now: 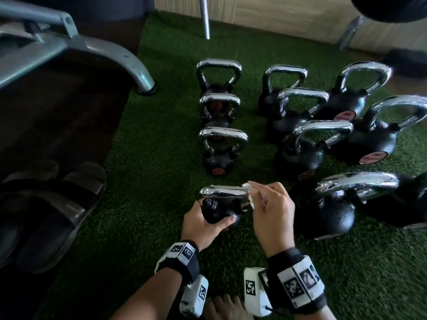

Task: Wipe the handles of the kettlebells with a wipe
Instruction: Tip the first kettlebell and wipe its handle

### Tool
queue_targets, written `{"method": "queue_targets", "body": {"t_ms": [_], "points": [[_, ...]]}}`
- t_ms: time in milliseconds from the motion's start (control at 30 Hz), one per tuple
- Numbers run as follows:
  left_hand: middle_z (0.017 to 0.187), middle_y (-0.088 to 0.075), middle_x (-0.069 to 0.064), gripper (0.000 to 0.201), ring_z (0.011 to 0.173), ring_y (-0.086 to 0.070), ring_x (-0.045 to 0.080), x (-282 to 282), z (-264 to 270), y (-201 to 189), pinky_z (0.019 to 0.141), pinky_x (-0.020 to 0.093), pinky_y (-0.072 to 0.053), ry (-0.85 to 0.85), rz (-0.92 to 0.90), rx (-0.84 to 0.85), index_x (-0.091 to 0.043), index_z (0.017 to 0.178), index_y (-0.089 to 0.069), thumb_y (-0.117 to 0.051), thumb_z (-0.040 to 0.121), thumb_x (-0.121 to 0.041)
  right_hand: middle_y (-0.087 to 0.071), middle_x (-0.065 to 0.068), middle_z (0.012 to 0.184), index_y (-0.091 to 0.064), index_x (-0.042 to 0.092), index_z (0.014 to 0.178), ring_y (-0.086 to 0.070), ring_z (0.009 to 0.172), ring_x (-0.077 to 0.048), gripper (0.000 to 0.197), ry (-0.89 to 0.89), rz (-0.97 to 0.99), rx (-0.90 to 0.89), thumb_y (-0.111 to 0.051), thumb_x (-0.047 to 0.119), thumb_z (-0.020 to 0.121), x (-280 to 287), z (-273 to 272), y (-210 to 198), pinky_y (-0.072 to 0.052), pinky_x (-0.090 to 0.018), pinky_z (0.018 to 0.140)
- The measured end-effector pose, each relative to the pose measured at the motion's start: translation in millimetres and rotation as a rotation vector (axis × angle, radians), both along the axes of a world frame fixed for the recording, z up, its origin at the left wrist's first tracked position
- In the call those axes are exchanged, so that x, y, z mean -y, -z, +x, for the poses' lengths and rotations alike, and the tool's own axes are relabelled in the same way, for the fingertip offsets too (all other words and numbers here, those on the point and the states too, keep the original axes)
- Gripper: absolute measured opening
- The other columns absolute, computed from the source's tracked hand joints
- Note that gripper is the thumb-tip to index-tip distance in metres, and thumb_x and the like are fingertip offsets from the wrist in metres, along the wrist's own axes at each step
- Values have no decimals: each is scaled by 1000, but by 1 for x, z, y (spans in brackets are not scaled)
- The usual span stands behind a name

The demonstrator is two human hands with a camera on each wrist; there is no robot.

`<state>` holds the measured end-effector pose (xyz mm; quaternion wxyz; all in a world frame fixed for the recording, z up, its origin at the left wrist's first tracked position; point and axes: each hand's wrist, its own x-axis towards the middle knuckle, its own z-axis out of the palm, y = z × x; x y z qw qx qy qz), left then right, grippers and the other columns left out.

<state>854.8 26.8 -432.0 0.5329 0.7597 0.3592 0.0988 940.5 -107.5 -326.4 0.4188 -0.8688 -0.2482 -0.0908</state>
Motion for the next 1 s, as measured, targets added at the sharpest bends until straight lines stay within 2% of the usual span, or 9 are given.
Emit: {"method": "queue_targets", "body": {"t_ms": [233,333,367,433,500,633,800,900,1000], "points": [[114,-69,-15,74,107,-64,4,-1,-1,-2,96,24,-52,-3,-4,-7,-33,118,-59,-93,57,-57,-64,4,93,-79,13,113,-62,81,3,21,25,112,-4,-69,6,96,1,-6,16,-47,-3,74],[114,-69,-15,73,106,-64,3,0,-1,-4,94,19,-49,-1,-8,-5,-33,119,-58,-93,59,-55,-66,13,92,-79,23,110,-63,81,5,18,146,190,-248,-68,16,98,8,6,24,-56,-20,83],[113,-69,-16,71,106,-63,2,0,-1,-4,92,17,-48,-8,-9,-3,-34,117,-57,-93,59,-54,-69,13,96,-79,29,108,-65,86,5,18,155,226,-368,-67,18,99,11,10,26,-57,-28,89],[109,-68,-18,67,105,-64,0,0,-2,-6,90,13,-46,-16,-12,-6,-38,112,-55,-94,59,-52,-76,10,103,-77,37,99,-70,99,-1,22,134,333,-533,-67,18,99,13,12,30,-56,-32,95],[108,-68,-19,66,104,-64,-1,-1,-2,-6,91,15,-48,-14,-18,-13,-40,109,-55,-94,58,-53,-80,5,101,-80,31,98,-73,102,-8,22,122,458,-619,-65,15,100,13,12,34,-55,-30,93],[109,-70,-17,73,105,-65,-1,-1,-1,-2,93,20,-52,-20,-32,-18,-34,114,-58,-91,54,-61,-73,-7,82,-79,5,95,-65,81,-17,25,86,692,-868,-56,5,103,11,10,47,-49,-32,82],[107,-71,-18,78,104,-67,2,0,0,-10,91,21,-54,-46,-65,-48,-38,113,-57,-94,48,-60,-77,-21,105,-78,4,103,-72,103,-32,22,53,626,-1012,-56,1,102,11,9,64,-54,-46,99],[105,-67,-22,73,103,-64,0,-3,-1,-22,82,10,-46,1,-86,-112,-37,114,-56,-96,54,-51,-80,-14,99,-78,5,104,-75,101,-32,14,66,546,-996,-65,4,97,20,12,59,-57,-40,89],[116,-67,-13,68,111,-64,11,-12,-13,-34,89,19,-44,149,-65,-337,-33,127,-53,-88,71,-47,-80,-14,90,-76,3,95,-76,86,-23,16,96,601,-1049,-63,-6,94,36,8,41,-57,-36,84]]}}
